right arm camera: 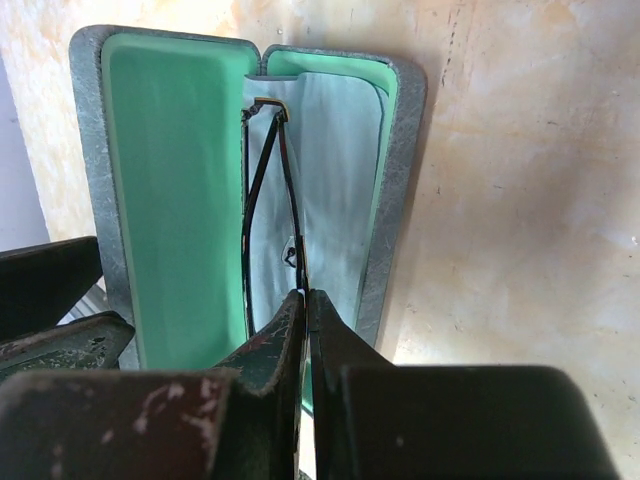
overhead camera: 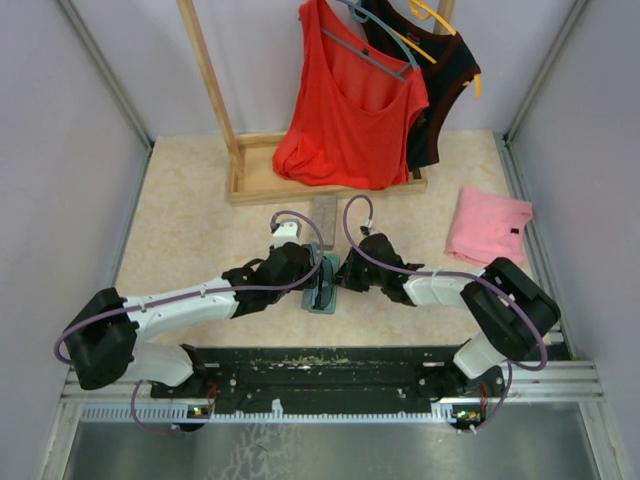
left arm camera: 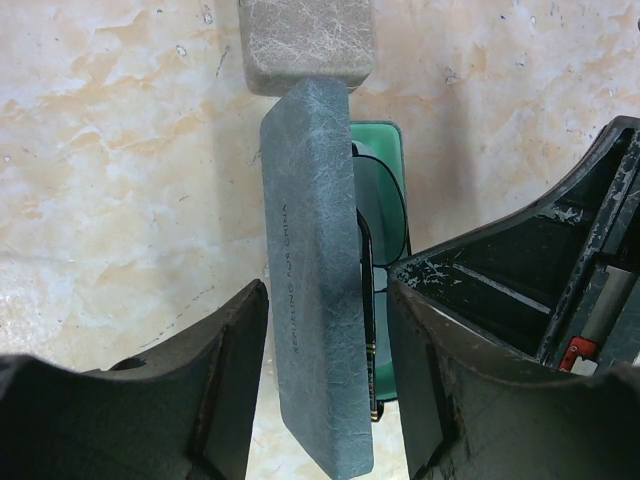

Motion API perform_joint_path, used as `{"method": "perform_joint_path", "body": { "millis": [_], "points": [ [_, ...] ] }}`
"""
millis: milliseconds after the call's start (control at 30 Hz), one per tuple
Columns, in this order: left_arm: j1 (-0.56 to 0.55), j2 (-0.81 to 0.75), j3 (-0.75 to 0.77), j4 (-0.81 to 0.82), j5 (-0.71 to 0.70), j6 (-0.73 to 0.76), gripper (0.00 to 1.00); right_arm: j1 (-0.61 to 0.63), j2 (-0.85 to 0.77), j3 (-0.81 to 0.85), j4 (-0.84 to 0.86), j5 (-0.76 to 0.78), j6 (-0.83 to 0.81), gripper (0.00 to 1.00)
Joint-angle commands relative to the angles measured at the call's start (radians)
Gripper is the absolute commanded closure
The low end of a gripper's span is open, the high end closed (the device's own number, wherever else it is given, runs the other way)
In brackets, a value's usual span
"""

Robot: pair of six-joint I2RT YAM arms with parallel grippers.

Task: Organize the sunglasses
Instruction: Place the sunglasses in the sunglasses case.

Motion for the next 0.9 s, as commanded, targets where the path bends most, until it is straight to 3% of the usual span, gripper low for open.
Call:
{"method": "perform_joint_path", "body": {
  "millis": [0,233,867],
  "points": [
    [-0.002,-0.019,-0.008,0.015,0.004,0.012,0.43,0.011,0.006,0.041,0.051,0.014,-0.003,0.92],
    [-0.002,-0.027,-0.012,0.013,0.002,0.015,0.43,0.015,-0.026,0.066,-0.017,0.05,-0.037,0.79],
    [-0.002,-0.059,-0.032,0.015,0.004,0.039,0.43,0.017,-0.134,0.122,-0.274,0.206,-0.161,0.74]
  ]
}}
